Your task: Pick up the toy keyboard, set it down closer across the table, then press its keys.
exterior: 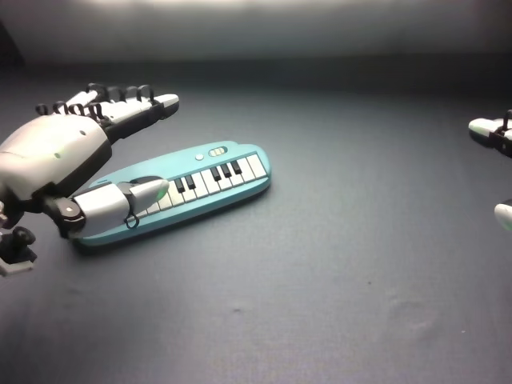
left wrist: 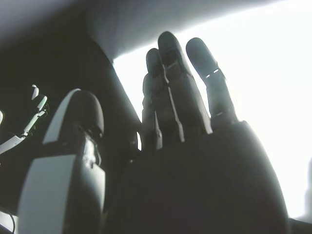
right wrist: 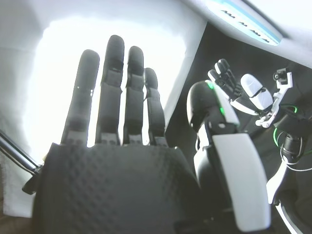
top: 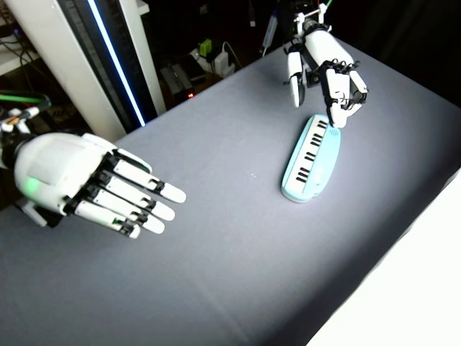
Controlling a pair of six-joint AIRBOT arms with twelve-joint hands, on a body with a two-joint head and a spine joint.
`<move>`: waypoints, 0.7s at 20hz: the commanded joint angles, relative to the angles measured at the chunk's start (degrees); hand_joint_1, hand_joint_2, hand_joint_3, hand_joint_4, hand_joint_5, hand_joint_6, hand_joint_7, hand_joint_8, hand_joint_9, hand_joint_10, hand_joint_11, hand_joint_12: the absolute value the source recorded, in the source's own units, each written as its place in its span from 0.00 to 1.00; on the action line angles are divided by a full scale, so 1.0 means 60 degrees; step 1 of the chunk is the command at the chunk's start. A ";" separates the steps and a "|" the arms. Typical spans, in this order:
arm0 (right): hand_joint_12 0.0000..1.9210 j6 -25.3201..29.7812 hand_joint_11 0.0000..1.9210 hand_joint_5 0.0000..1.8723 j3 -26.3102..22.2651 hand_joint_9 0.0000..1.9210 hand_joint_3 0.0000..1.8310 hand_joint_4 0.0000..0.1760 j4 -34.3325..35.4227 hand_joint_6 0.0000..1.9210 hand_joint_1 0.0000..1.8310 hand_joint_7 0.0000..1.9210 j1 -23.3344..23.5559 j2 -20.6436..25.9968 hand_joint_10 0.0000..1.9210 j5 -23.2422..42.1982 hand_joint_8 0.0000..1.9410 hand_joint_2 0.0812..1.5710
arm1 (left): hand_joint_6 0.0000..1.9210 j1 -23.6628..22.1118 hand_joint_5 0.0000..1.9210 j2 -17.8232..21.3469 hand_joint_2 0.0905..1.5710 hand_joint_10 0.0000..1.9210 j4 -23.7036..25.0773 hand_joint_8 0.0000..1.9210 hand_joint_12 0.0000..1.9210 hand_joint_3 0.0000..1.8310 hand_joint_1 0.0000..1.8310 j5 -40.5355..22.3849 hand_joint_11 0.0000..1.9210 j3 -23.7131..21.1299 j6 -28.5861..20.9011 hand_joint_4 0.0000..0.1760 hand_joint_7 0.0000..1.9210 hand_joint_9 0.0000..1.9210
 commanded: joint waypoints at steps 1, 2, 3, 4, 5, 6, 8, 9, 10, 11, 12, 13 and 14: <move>0.65 0.0033 0.00 0.12 0.0055 0.11 0.00 0.00 -0.0066 0.00 0.27 0.10 0.0019 0.0069 0.03 0.1163 0.00 0.88 | 0.00 -0.0201 0.01 -0.0046 0.69 0.00 0.0013 0.00 0.09 0.00 0.38 -0.0397 0.00 0.0040 0.0346 0.12 0.00 0.00; 0.56 0.0038 0.00 0.10 0.0055 0.08 0.00 0.00 -0.0053 0.00 0.26 0.08 0.0011 0.0069 0.01 0.1143 0.00 0.89 | 0.00 -0.0320 0.00 -0.0066 0.64 0.00 -0.0046 0.00 0.02 0.00 0.38 0.0001 0.00 0.0053 0.0688 0.25 0.00 0.00; 0.49 0.0058 0.00 0.08 0.0055 0.06 0.00 0.00 -0.0041 0.00 0.25 0.07 -0.0004 0.0069 0.00 0.1139 0.00 0.89 | 0.00 -0.0407 0.00 -0.0111 0.61 0.00 -0.0163 0.00 0.00 0.00 0.38 0.0404 0.00 0.0100 0.1006 0.25 0.00 0.00; 0.43 0.0083 0.00 0.07 0.0056 0.05 0.00 0.00 -0.0033 0.00 0.25 0.06 -0.0020 0.0069 0.00 0.1139 0.00 0.89 | 0.00 -0.0446 0.00 -0.0210 0.59 0.00 -0.0250 0.00 0.00 0.00 0.37 0.0698 0.00 0.0222 0.1105 0.34 0.00 0.00; 0.36 0.0103 0.00 0.06 0.0058 0.04 0.00 0.00 -0.0022 0.00 0.26 0.05 -0.0047 0.0069 0.01 0.1138 0.00 0.88 | 0.00 -0.0486 0.00 -0.0351 0.58 0.00 -0.0339 0.00 0.00 0.00 0.36 0.0971 0.00 0.0387 0.1106 0.48 0.00 0.00; 0.30 0.0128 0.00 0.06 0.0058 0.03 0.00 0.00 -0.0017 0.00 0.25 0.04 -0.0058 0.0069 0.00 0.1138 0.00 0.88 | 0.00 -0.0529 0.00 -0.0447 0.58 0.00 -0.0391 0.00 0.00 0.00 0.36 0.1164 0.00 0.0495 0.1134 0.49 0.00 0.00; 0.24 0.0237 0.00 0.05 0.0069 0.02 0.00 0.00 -0.0011 0.00 0.23 0.03 -0.0096 0.0069 0.00 0.1141 0.00 0.88 | 0.00 -0.0722 0.00 -0.0722 0.57 0.00 -0.0642 0.00 0.00 0.00 0.39 0.1772 0.00 0.0782 0.1444 0.58 0.00 0.00; 0.23 0.0260 0.00 0.05 0.0071 0.02 0.00 0.00 -0.0009 0.00 0.21 0.03 -0.0112 0.0069 0.00 0.1141 0.00 0.88 | 0.00 -0.0800 0.00 -0.0825 0.57 0.00 -0.0757 0.00 0.00 0.00 0.40 0.1960 0.00 0.0888 0.1594 0.58 0.00 0.00; 0.22 0.0283 0.00 0.05 0.0071 0.02 0.00 0.00 -0.0002 0.00 0.21 0.03 -0.0126 0.0069 0.00 0.1141 0.00 0.88 | 0.00 -0.0875 0.00 -0.0915 0.57 0.00 -0.0872 0.00 0.00 0.00 0.40 0.2105 0.00 0.0975 0.1725 0.54 0.00 0.00; 0.22 0.0309 0.00 0.05 0.0075 0.02 0.00 0.00 -0.0001 0.00 0.22 0.03 -0.0137 0.0069 0.00 0.1142 0.00 0.88 | 0.00 -0.0927 0.00 -0.0977 0.58 0.00 -0.0968 0.00 0.00 0.00 0.40 0.2191 0.00 0.1024 0.1870 0.56 0.00 0.00; 0.24 0.0328 0.00 0.05 0.0078 0.03 0.00 0.00 0.0002 0.00 0.21 0.04 -0.0146 0.0069 0.00 0.1142 0.00 0.88 | 0.00 -0.0954 0.00 -0.1007 0.58 0.00 -0.1100 0.00 0.00 0.00 0.40 0.2218 0.00 0.1033 0.2015 0.61 0.00 0.00; 0.28 0.0343 0.00 0.05 0.0079 0.03 0.00 0.00 0.0004 0.00 0.21 0.04 -0.0156 0.0069 0.00 0.1142 0.00 0.87 | 0.00 -0.0962 0.00 -0.1021 0.59 0.00 -0.1197 0.00 0.00 0.00 0.40 0.2203 0.00 0.1034 0.2110 0.70 0.00 0.00; 0.30 0.0361 0.00 0.06 0.0079 0.03 0.00 0.00 0.0006 0.00 0.22 0.04 -0.0159 0.0069 0.00 0.1143 0.00 0.87 | 0.00 -0.0962 0.00 -0.1022 0.58 0.00 -0.1275 0.00 0.00 0.00 0.41 0.2169 0.00 0.1035 0.2150 0.76 0.00 0.00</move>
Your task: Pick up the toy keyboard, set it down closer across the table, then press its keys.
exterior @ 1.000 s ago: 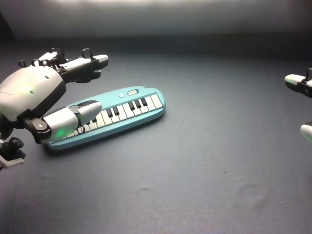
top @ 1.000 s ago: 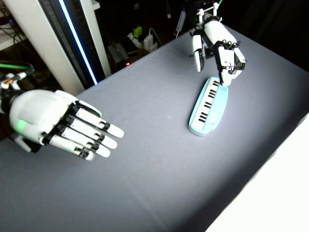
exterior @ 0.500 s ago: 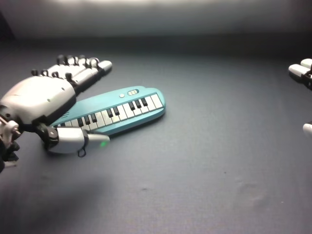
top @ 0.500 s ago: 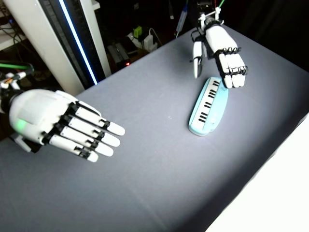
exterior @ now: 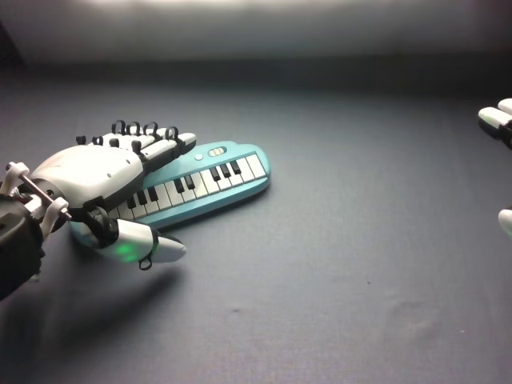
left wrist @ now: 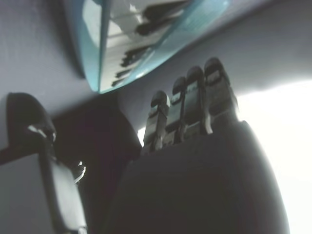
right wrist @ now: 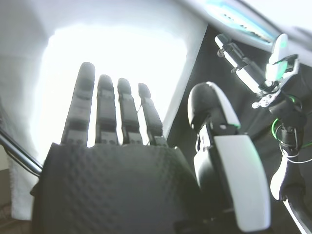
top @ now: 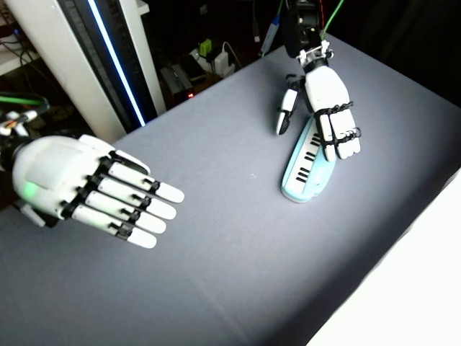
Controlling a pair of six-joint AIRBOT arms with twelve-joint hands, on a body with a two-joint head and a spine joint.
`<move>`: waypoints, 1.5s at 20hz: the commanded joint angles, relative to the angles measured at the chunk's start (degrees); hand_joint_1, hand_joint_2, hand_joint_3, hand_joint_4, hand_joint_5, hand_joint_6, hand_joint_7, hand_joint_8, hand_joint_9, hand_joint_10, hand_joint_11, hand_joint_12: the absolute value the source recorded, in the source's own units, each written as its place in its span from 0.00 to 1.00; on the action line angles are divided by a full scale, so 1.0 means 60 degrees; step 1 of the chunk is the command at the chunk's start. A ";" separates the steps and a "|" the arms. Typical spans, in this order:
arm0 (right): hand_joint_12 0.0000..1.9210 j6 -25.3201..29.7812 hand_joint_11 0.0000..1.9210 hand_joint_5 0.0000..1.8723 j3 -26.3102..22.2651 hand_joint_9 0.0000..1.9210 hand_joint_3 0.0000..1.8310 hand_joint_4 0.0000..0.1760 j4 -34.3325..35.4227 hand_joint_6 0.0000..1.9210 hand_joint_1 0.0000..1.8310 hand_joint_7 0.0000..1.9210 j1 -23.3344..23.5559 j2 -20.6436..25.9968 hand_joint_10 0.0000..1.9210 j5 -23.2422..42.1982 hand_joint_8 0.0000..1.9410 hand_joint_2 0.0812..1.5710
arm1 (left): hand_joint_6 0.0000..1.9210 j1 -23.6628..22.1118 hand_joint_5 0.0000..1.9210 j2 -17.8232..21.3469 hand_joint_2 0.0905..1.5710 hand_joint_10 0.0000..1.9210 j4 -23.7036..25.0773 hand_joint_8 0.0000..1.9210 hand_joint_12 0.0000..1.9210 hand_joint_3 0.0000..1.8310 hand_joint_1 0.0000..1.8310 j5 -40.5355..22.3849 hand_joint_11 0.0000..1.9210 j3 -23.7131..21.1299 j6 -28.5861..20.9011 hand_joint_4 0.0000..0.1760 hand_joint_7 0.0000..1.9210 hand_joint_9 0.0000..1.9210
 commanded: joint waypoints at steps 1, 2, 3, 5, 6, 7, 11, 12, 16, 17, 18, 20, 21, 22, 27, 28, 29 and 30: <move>0.29 0.0062 0.00 0.06 0.0057 0.03 0.00 0.00 -0.0125 0.00 0.23 0.04 0.0052 0.0058 0.00 0.1206 0.00 0.87 | 0.00 -0.0131 0.00 -0.0022 0.60 0.00 -0.0008 0.00 0.00 0.00 0.40 -0.1011 0.00 0.0109 0.0072 0.82 0.00 0.00; 0.29 0.0063 0.00 0.06 0.0057 0.03 0.00 0.00 -0.0125 0.00 0.23 0.04 0.0052 0.0058 0.00 0.1206 0.00 0.87 | 0.00 -0.0137 0.00 -0.0026 0.60 0.00 -0.0040 0.00 0.00 0.00 0.40 -0.0989 0.00 0.0127 0.0085 0.82 0.00 0.00; 0.32 0.0076 0.00 0.07 0.0056 0.04 0.00 0.00 -0.0125 0.00 0.23 0.04 0.0048 0.0058 0.00 0.1206 0.00 0.87 | 0.00 -0.0167 0.00 -0.0079 0.61 0.00 -0.0148 0.00 0.00 0.01 0.40 -0.0822 0.00 0.0238 0.0123 0.82 0.00 0.00; 0.36 0.0110 0.00 0.07 0.0056 0.04 0.00 0.00 -0.0125 0.00 0.24 0.05 0.0024 0.0058 0.00 0.1208 0.00 0.87 | 0.00 -0.0233 0.00 -0.0293 0.60 0.00 -0.0309 0.00 0.00 0.00 0.41 -0.0381 0.00 0.0550 0.0124 0.66 0.00 0.00; 0.35 0.0124 0.00 0.06 0.0057 0.04 0.00 0.00 -0.0125 0.00 0.22 0.05 0.0019 0.0058 0.00 0.1208 0.00 0.87 | 0.00 -0.0236 0.00 -0.0379 0.60 0.00 -0.0385 0.00 0.00 0.00 0.40 -0.0214 0.00 0.0654 0.0124 0.68 0.00 0.00; 0.34 0.0133 0.00 0.07 0.0057 0.04 0.00 0.00 -0.0125 0.00 0.22 0.05 0.0019 0.0058 0.00 0.1208 0.00 0.87 | 0.00 -0.0244 0.00 -0.0417 0.60 0.00 -0.0399 0.00 0.00 0.00 0.39 -0.0126 0.00 0.0695 0.0123 0.62 0.00 0.00; 0.30 0.0199 0.00 0.07 0.0057 0.04 0.00 0.00 -0.0113 0.00 0.20 0.05 -0.0035 0.0058 0.00 0.1209 0.00 0.87 | 0.00 -0.0414 0.00 -0.0765 0.62 0.00 -0.0466 0.00 0.00 0.00 0.39 0.0561 0.00 0.1103 0.0121 0.00 0.00 0.00; 0.30 0.0204 0.00 0.07 0.0059 0.04 0.00 0.00 -0.0113 0.00 0.20 0.05 -0.0036 0.0058 0.00 0.1209 0.00 0.87 | 0.00 -0.0426 0.00 -0.0795 0.62 0.00 -0.0466 0.00 0.00 0.00 0.39 0.0627 0.00 0.1143 0.0121 0.00 0.00 0.00; 0.32 0.0260 0.00 0.07 0.0072 0.04 0.00 0.00 -0.0112 0.00 0.20 0.05 -0.0050 0.0058 0.00 0.1209 0.00 0.88 | 0.00 -0.0436 0.02 -0.0903 0.63 0.03 -0.0320 0.01 0.67 0.00 0.52 0.0878 0.00 0.1209 0.0121 0.00 0.05 0.09; 0.32 0.0276 0.00 0.07 0.0072 0.04 0.00 0.00 -0.0112 0.00 0.20 0.05 -0.0058 0.0058 0.00 0.1209 0.00 0.88 | 0.02 -0.0436 0.10 -0.0914 0.65 0.03 -0.0316 0.01 0.71 0.00 0.56 0.0885 0.00 0.1211 0.0121 0.00 0.09 0.12; 0.31 0.0284 0.00 0.07 0.0074 0.04 0.00 0.00 -0.0112 0.00 0.19 0.05 -0.0062 0.0058 0.00 0.1210 0.00 0.88 | 0.02 -0.0436 0.17 -0.0915 0.67 0.08 -0.0308 0.01 0.77 0.00 0.60 0.0888 0.00 0.1210 0.0121 0.00 0.15 0.17; 0.32 0.0300 0.00 0.07 0.0080 0.04 0.00 0.00 -0.0107 0.00 0.20 0.05 -0.0074 0.0058 0.00 0.1211 0.00 0.88 | 0.07 -0.0436 0.24 -0.0916 0.68 0.48 -0.0284 0.03 0.87 0.00 0.68 0.0877 0.06 0.1205 0.0121 0.00 0.25 0.14; 0.32 0.0308 0.00 0.08 0.0084 0.04 0.00 0.00 -0.0107 0.00 0.20 0.05 -0.0077 0.0058 0.00 0.1211 0.00 0.88 | 0.43 -0.0436 0.09 -0.0916 0.72 0.65 -0.0277 0.19 0.90 0.00 0.70 0.0876 0.08 0.1207 0.0121 0.00 0.21 0.10; 0.32 0.0311 0.00 0.08 0.0086 0.04 0.00 0.00 -0.0107 0.00 0.20 0.05 -0.0077 0.0058 0.00 0.1212 0.00 0.88 | 0.43 -0.0436 0.09 -0.0915 0.72 0.65 -0.0273 0.19 0.90 0.00 0.70 0.0870 0.08 0.1207 0.0121 0.00 0.21 0.10; 0.34 0.0336 0.00 0.08 0.0094 0.04 0.00 0.00 -0.0096 0.00 0.20 0.05 -0.0083 0.0058 0.00 0.1216 0.00 0.88 | 0.51 -0.0436 0.08 -0.0915 0.74 0.65 -0.0272 0.41 0.88 0.00 0.75 0.0846 0.16 0.1205 0.0120 0.00 0.13 0.12; 0.34 0.0350 0.00 0.08 0.0095 0.05 0.00 0.00 -0.0095 0.00 0.20 0.05 -0.0083 0.0058 0.00 0.1216 0.00 0.88 | 0.50 -0.0437 0.09 -0.0914 0.74 0.62 -0.0270 0.36 0.87 0.00 0.77 0.0812 0.18 0.1195 0.0113 0.00 0.14 0.13; 0.34 0.0368 0.00 0.08 0.0098 0.04 0.00 0.00 -0.0095 0.00 0.21 0.05 -0.0091 0.0058 0.00 0.1216 0.00 0.88 | 0.50 -0.0441 0.10 -0.0897 0.73 0.62 -0.0249 0.36 0.87 0.00 0.77 0.0730 0.20 0.1161 0.0087 0.00 0.15 0.14; 0.34 0.0371 0.00 0.08 0.0098 0.04 0.00 0.00 -0.0095 0.00 0.21 0.05 -0.0094 0.0058 0.00 0.1217 0.00 0.88 | 0.53 -0.0457 0.10 -0.0867 0.73 0.63 -0.0128 0.37 0.87 0.00 0.78 0.0625 0.21 0.1112 -0.0007 0.00 0.16 0.15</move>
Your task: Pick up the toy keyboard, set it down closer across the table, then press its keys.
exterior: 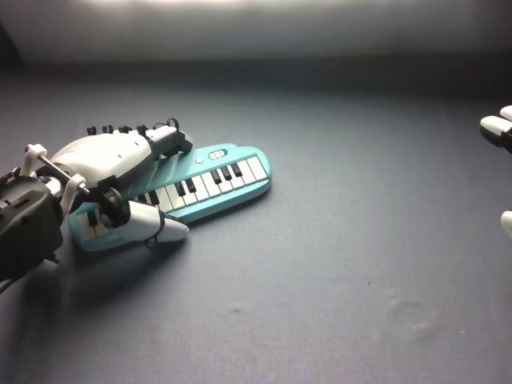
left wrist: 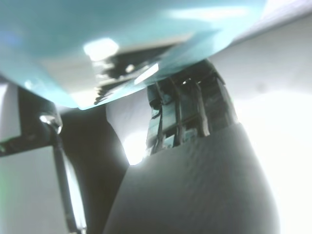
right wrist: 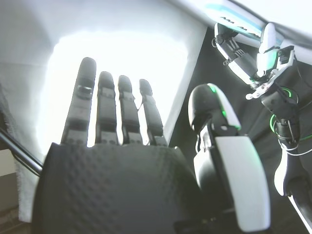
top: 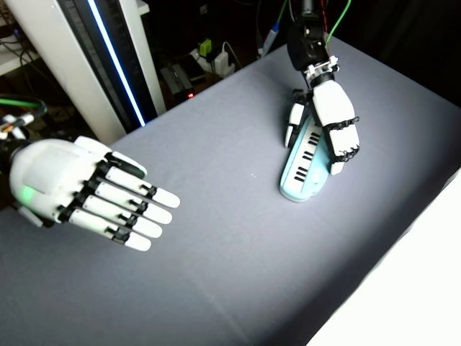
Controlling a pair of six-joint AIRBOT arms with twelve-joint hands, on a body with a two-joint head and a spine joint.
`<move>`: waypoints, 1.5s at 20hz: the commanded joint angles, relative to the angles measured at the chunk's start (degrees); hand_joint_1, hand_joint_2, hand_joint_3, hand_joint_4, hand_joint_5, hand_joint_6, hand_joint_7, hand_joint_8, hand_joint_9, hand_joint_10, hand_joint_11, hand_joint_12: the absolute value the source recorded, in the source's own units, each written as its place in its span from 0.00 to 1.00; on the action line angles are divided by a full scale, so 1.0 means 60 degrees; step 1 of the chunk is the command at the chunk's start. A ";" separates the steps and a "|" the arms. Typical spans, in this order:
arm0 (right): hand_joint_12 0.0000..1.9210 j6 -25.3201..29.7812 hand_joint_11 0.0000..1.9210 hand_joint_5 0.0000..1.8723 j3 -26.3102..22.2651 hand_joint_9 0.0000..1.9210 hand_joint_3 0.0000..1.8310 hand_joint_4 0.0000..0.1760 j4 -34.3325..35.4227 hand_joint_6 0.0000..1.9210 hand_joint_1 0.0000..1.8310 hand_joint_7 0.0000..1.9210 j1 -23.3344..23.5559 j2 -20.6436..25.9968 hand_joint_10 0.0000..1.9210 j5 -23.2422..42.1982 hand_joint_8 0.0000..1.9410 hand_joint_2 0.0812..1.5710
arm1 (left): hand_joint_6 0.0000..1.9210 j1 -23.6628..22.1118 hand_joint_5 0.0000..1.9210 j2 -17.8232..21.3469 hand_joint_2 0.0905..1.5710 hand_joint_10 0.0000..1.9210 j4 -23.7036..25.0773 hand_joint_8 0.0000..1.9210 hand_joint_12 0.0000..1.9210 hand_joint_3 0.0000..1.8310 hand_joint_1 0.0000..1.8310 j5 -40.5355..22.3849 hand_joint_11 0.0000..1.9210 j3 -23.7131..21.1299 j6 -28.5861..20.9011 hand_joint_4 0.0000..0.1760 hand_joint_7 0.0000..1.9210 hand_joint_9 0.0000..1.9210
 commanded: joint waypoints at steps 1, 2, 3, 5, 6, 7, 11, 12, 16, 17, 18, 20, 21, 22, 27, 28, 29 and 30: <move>0.36 0.0085 0.00 0.08 0.0044 0.05 0.00 0.00 -0.0088 0.00 0.21 0.05 0.0034 0.0051 0.00 0.1210 0.00 0.87 | 0.56 0.0003 0.09 -0.0019 0.73 0.66 0.0380 0.39 0.88 0.00 0.78 -0.0314 0.21 -0.0071 0.0111 0.00 0.15 0.14; 0.39 0.0094 0.00 0.08 0.0044 0.05 0.00 0.00 -0.0088 0.00 0.22 0.06 0.0034 0.0051 0.00 0.1217 0.00 0.87 | 0.55 -0.0042 0.09 0.0046 0.73 0.67 0.0687 0.41 0.88 0.00 0.79 -0.0501 0.20 -0.0176 -0.0129 0.00 0.14 0.14; 0.40 0.0096 0.00 0.08 0.0044 0.05 0.00 0.00 -0.0088 0.00 0.22 0.06 0.0034 0.0053 0.00 0.1229 0.00 0.87 | 0.54 -0.0070 0.09 0.0084 0.73 0.67 0.0877 0.41 0.88 0.00 0.79 -0.0617 0.19 -0.0246 -0.0263 0.00 0.14 0.13; 0.40 0.0101 0.00 0.08 0.0044 0.05 0.00 0.00 -0.0088 0.00 0.22 0.06 0.0035 0.0081 0.00 0.1258 0.00 0.87 | 0.54 -0.0101 0.08 0.0167 0.73 0.64 0.1446 0.36 0.85 0.00 0.80 -0.1022 0.18 -0.0435 -0.0746 0.00 0.14 0.13; 0.38 0.0107 0.00 0.08 0.0043 0.05 0.00 0.00 -0.0088 0.00 0.22 0.05 0.0035 0.0098 0.00 0.1265 0.00 0.87 | 0.55 -0.0120 0.08 0.0198 0.73 0.65 0.1726 0.36 0.85 0.00 0.81 -0.1209 0.20 -0.0517 -0.0987 0.00 0.14 0.14; 0.36 0.0127 0.00 0.07 0.0043 0.04 0.00 0.00 -0.0088 0.00 0.22 0.05 0.0035 0.0112 0.00 0.1274 0.00 0.87 | 0.60 -0.0153 0.07 0.0231 0.74 0.68 0.1974 0.40 0.86 0.00 0.80 -0.1372 0.19 -0.0615 -0.1150 0.00 0.12 0.12; 0.38 0.0158 0.00 0.07 0.0025 0.05 0.00 0.00 -0.0053 0.00 0.26 0.04 0.0035 0.0214 0.00 0.1365 0.00 0.87 | 0.62 -0.0453 0.07 0.0130 0.73 0.87 0.3150 0.71 0.98 0.00 0.76 -0.1759 0.25 -0.0919 -0.1803 0.00 0.04 0.12; 0.38 0.0158 0.00 0.07 0.0009 0.05 0.00 0.00 -0.0041 0.00 0.26 0.04 0.0035 0.0252 0.00 0.1425 0.00 0.87 | 0.62 -0.0543 0.07 0.0038 0.73 0.87 0.3409 0.71 0.98 0.00 0.76 -0.1769 0.25 -0.0901 -0.1997 0.00 0.04 0.12; 0.28 0.0158 0.00 0.06 -0.0099 0.04 0.00 0.00 0.0009 0.00 0.26 0.04 0.0035 0.0395 0.00 0.1828 0.00 0.89 | 0.64 -0.1225 0.07 -0.0610 0.74 0.90 0.4498 0.76 0.98 0.00 0.75 -0.1464 0.20 -0.0680 -0.2619 0.00 0.03 0.11; 0.35 0.0158 0.00 0.06 -0.0106 0.06 0.00 0.00 0.0009 0.00 0.27 0.04 0.0035 0.0406 0.01 0.1910 0.00 0.89 | 0.63 -0.1423 0.08 -0.0842 0.78 0.91 0.4762 0.81 1.00 0.01 0.85 -0.1307 0.20 -0.0540 -0.2809 0.00 0.02 0.23; 0.38 0.0158 0.00 0.06 -0.0110 0.06 0.00 0.00 0.0009 0.00 0.25 0.04 0.0035 0.0417 0.01 0.1952 0.00 0.89 | 0.59 -0.1541 0.11 -0.0982 0.78 0.89 0.4845 0.82 1.00 0.00 0.87 -0.1192 0.22 -0.0462 -0.2847 0.00 0.03 0.27; 0.39 0.0158 0.00 0.06 -0.0114 0.06 0.00 0.00 0.0008 0.00 0.25 0.05 0.0035 0.0429 0.00 0.2001 0.00 0.89 | 0.58 -0.1713 0.10 -0.1242 0.74 0.94 0.4979 0.80 0.99 0.00 0.77 -0.0967 0.22 -0.0301 -0.2939 0.00 0.01 0.12; 0.40 0.0158 0.00 0.07 -0.0117 0.06 0.00 0.00 0.0007 0.00 0.25 0.05 0.0035 0.0435 0.00 0.2018 0.00 0.89 | 0.58 -0.1790 0.10 -0.1445 0.73 0.89 0.5070 0.75 0.95 0.00 0.76 -0.0861 0.21 -0.0157 -0.3104 0.00 0.04 0.13; 0.40 0.0158 0.00 0.07 -0.0117 0.06 0.00 0.00 0.0006 0.00 0.24 0.05 0.0035 0.0436 0.00 0.2026 0.00 0.89 | 0.55 -0.1830 0.12 -0.1591 0.73 0.84 0.5131 0.69 0.93 0.00 0.76 -0.0809 0.20 -0.0058 -0.3253 0.00 0.05 0.13; 0.43 0.0173 0.00 0.07 -0.0120 0.06 0.00 0.00 0.0007 0.00 0.23 0.05 0.0035 0.0445 0.00 0.2051 0.00 0.89 | 0.34 -0.2058 0.20 -0.1950 0.75 0.72 0.5540 0.53 0.89 0.00 0.61 -0.0633 0.18 0.0022 -0.3463 0.00 0.10 0.13; 0.43 0.0173 0.00 0.07 -0.0118 0.06 0.00 0.00 0.0009 0.00 0.23 0.06 0.0035 0.0445 0.00 0.2051 0.00 0.89 | 0.27 -0.2078 0.21 -0.2012 0.75 0.63 0.5711 0.38 0.83 0.00 0.56 -0.0614 0.15 0.0047 -0.3618 0.00 0.12 0.12; 0.44 0.0174 0.00 0.07 -0.0118 0.06 0.00 0.00 0.0009 0.00 0.22 0.06 0.0035 0.0445 0.00 0.2051 0.00 0.89 | 0.21 -0.2085 0.21 -0.2055 0.75 0.50 0.5794 0.23 0.77 0.00 0.54 -0.0601 0.09 0.0065 -0.3696 0.00 0.14 0.11; 0.40 0.0179 0.00 0.06 -0.0118 0.05 0.00 0.00 0.0010 0.00 0.23 0.05 0.0035 0.0445 0.00 0.2051 0.00 0.90 | 0.12 -0.2090 0.18 -0.2106 0.75 0.33 0.5849 0.09 0.73 0.00 0.51 -0.0551 0.02 0.0076 -0.3718 0.00 0.14 0.09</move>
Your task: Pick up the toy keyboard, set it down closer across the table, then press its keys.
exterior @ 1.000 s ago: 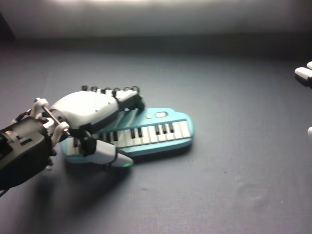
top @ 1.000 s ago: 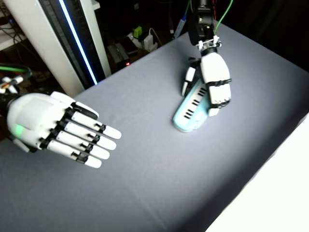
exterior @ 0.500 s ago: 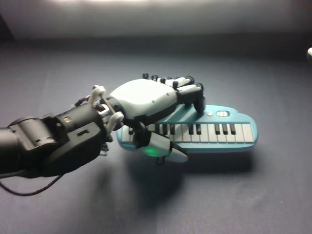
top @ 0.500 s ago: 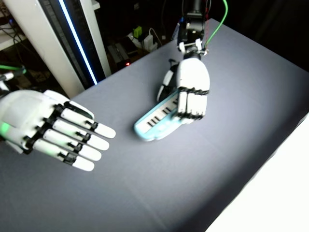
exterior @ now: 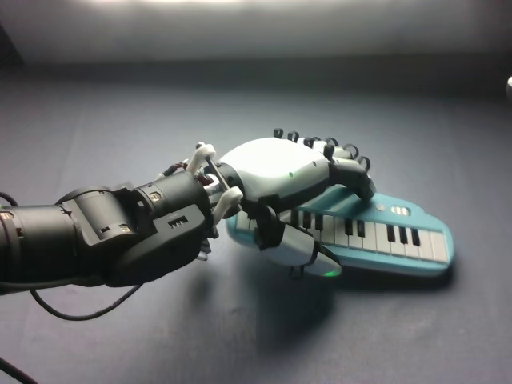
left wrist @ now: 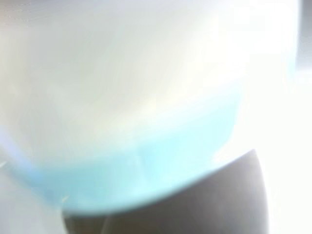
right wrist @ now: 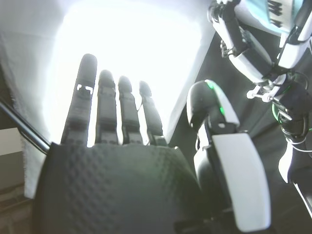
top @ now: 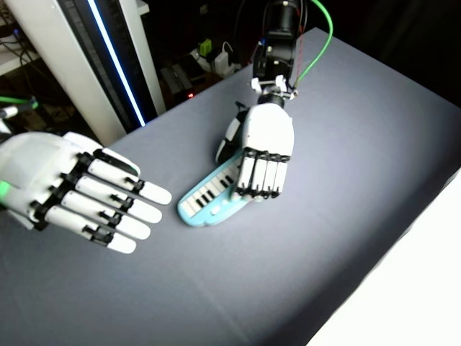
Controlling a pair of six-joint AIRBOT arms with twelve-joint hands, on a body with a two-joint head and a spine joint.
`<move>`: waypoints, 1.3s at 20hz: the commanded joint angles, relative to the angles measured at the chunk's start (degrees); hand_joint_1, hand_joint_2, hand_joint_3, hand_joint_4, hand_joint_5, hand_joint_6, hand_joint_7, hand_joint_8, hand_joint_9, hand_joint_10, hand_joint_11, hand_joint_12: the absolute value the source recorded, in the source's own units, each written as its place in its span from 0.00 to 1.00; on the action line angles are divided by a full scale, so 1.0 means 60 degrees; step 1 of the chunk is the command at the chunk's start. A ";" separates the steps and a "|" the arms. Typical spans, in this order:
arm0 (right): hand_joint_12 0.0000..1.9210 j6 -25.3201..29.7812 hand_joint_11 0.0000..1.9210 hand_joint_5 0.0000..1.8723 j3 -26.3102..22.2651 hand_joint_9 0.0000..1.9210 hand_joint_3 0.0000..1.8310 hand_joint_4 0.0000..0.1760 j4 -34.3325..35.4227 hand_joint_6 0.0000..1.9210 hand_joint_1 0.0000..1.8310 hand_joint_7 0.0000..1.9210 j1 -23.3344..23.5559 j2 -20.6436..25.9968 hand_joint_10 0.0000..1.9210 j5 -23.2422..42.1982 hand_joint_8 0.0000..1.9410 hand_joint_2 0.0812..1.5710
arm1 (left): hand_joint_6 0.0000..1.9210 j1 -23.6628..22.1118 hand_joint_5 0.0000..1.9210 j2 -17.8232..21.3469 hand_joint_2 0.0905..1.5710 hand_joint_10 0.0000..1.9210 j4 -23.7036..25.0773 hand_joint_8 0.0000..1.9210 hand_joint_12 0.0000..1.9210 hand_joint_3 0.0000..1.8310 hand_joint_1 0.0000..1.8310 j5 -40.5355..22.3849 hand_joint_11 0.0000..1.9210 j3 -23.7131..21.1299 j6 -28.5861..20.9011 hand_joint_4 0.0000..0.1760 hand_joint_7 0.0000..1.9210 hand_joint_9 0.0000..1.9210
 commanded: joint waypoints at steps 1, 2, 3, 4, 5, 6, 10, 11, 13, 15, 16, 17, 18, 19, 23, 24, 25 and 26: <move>0.42 0.0061 0.00 0.05 -0.0009 0.05 0.00 0.00 -0.0133 0.00 0.22 0.05 0.0034 0.0066 0.00 0.1254 0.00 0.89 | 0.05 -0.0174 0.14 -0.0076 0.73 0.19 -0.0039 0.03 0.64 0.00 0.47 -0.1131 0.00 0.0038 -0.0086 0.06 0.11 0.07; 0.42 0.0067 0.00 0.05 -0.0011 0.05 0.00 0.00 -0.0134 0.00 0.21 0.04 0.0034 0.0066 0.00 0.1255 0.00 0.89 | 0.02 -0.0174 0.12 -0.0119 0.72 0.10 -0.0009 0.00 0.60 0.00 0.44 -0.1095 0.00 0.0043 -0.0086 0.12 0.08 0.07; 0.44 0.0086 0.00 0.05 -0.0012 0.06 0.00 0.00 -0.0135 0.00 0.21 0.04 0.0034 0.0066 0.00 0.1265 0.00 0.89 | 0.00 -0.0174 0.08 -0.0165 0.72 0.06 0.0038 0.00 0.54 0.00 0.42 -0.1061 0.00 0.0043 -0.0086 0.20 0.03 0.05; 0.41 0.0099 0.00 0.04 -0.0013 0.04 0.00 0.00 -0.0136 0.00 0.19 0.03 0.0034 0.0066 0.00 0.1278 0.00 0.89 | 0.00 -0.0174 0.03 -0.0186 0.70 0.01 0.0070 0.00 0.44 0.00 0.37 -0.1053 0.00 0.0043 -0.0086 0.36 0.01 0.01; 0.40 0.0117 0.00 0.04 -0.0013 0.04 0.00 0.00 -0.0138 0.00 0.18 0.02 0.0034 0.0066 0.00 0.1287 0.00 0.90 | 0.00 -0.0171 0.01 -0.0199 0.69 0.00 0.0077 0.00 0.38 0.00 0.36 -0.1052 0.00 0.0041 -0.0086 0.44 0.00 0.00; 0.38 0.0154 0.00 0.03 -0.0018 0.03 0.00 0.00 -0.0167 0.00 0.18 0.01 0.0029 0.0066 0.00 0.1299 0.00 0.89 | 0.00 -0.0160 0.00 -0.0199 0.68 0.00 0.0092 0.00 0.22 0.00 0.32 -0.1106 0.00 0.0008 -0.0112 0.55 0.00 0.00; 0.39 0.0293 0.00 0.01 -0.0046 0.02 0.00 0.24 -0.0408 0.00 0.12 0.00 0.0024 0.0069 0.00 0.1298 0.00 0.84 | 0.00 -0.0027 0.00 0.0367 0.63 0.00 0.0086 0.00 0.00 0.00 0.28 -0.1987 0.00 -0.0343 -0.0305 0.71 0.00 0.00; 0.39 0.0321 0.00 0.00 -0.0054 0.03 0.00 0.22 -0.0475 0.00 0.11 0.00 0.0012 0.0071 0.00 0.1288 0.00 0.84 | 0.00 0.0003 0.00 0.0614 0.64 0.00 0.0047 0.00 0.00 0.00 0.26 -0.2246 0.00 -0.0477 -0.0305 0.71 0.00 0.00; 0.25 0.0347 0.00 0.01 -0.0064 0.01 0.00 0.29 -0.0672 0.00 0.09 0.00 0.0003 0.0074 0.00 0.1084 0.00 0.84 | 0.00 0.0141 0.00 0.1244 0.66 0.00 -0.0140 0.00 0.00 0.00 0.23 -0.2935 0.00 -0.0789 -0.0286 0.56 0.00 0.00; 0.14 0.0360 0.00 0.05 0.0012 0.00 0.00 0.06 -0.1046 0.01 0.11 0.00 0.0062 0.0076 0.00 0.0427 0.00 0.86 | 0.00 0.0510 0.00 0.2197 0.68 0.00 -0.0579 0.00 0.00 0.01 0.32 -0.3910 0.00 -0.1277 -0.0005 0.47 0.00 0.00; 0.11 0.0360 0.00 0.08 0.0027 0.00 0.00 0.02 -0.1131 0.01 0.12 0.00 0.0106 0.0073 0.00 0.0259 0.00 0.87 | 0.01 0.0602 0.02 0.2380 0.67 0.00 -0.0723 0.00 0.00 0.00 0.38 -0.4136 0.00 -0.1380 0.0092 0.44 0.00 0.00; 0.07 0.0360 0.00 0.08 0.0064 0.00 0.00 0.09 -0.1348 0.01 0.11 0.00 0.0201 0.0067 0.00 -0.0144 0.00 0.87 | 0.01 0.0843 0.03 0.2761 0.69 0.00 -0.1038 0.00 0.00 0.01 0.36 -0.4595 0.00 -0.1585 0.0322 0.42 0.00 0.00; 0.01 0.0360 0.00 0.10 0.0122 0.00 0.00 0.26 -0.1617 0.01 0.10 0.00 0.0378 0.0033 0.00 -0.0702 0.00 0.87 | 0.01 0.1144 0.03 0.3137 0.74 0.00 -0.1429 0.00 0.00 0.02 0.32 -0.5136 0.00 -0.1777 0.0530 0.40 0.00 0.00; 0.00 0.0359 0.00 0.11 0.0175 0.00 0.00 0.30 -0.1752 0.01 0.10 0.00 0.0475 -0.0012 0.00 -0.0964 0.00 0.87 | 0.01 0.1379 0.05 0.3361 0.77 0.00 -0.1713 0.00 0.00 0.01 0.29 -0.5454 0.00 -0.1887 0.0663 0.31 0.00 0.00; 0.00 0.0289 0.00 0.12 0.0652 0.00 0.00 0.00 -0.2656 0.01 0.16 0.00 0.1506 -0.0598 0.00 -0.3003 0.00 0.87 | 0.00 0.2397 0.05 0.4136 0.80 0.00 -0.2997 0.00 0.00 0.01 0.35 -0.6885 0.00 -0.2410 0.1159 0.00 0.00 0.00; 0.00 0.0232 0.00 0.13 0.0798 0.00 0.00 0.00 -0.2820 0.01 0.15 0.00 0.1729 -0.0826 0.00 -0.3455 0.00 0.87 | 0.01 0.2584 0.06 0.4238 0.80 0.00 -0.3226 0.00 0.00 0.00 0.33 -0.7130 0.00 -0.2490 0.1212 0.00 0.00 0.00; 0.00 0.0190 0.00 0.12 0.0948 0.00 0.00 0.14 -0.2925 0.01 0.08 0.00 0.1880 -0.1048 0.00 -0.3852 0.00 0.87 | 0.00 0.2722 0.06 0.4275 0.79 0.00 -0.3393 0.00 0.00 0.00 0.34 -0.7285 0.00 -0.2517 0.1223 0.00 0.00 0.00; 0.00 0.0142 0.00 0.12 0.1046 0.00 0.00 0.15 -0.2957 0.01 0.02 0.00 0.1954 -0.1202 0.00 -0.4124 0.00 0.87 | 0.00 0.2776 0.05 0.4276 0.79 0.00 -0.3497 0.00 0.00 0.00 0.35 -0.7358 0.00 -0.2521 0.1223 0.00 0.00 0.00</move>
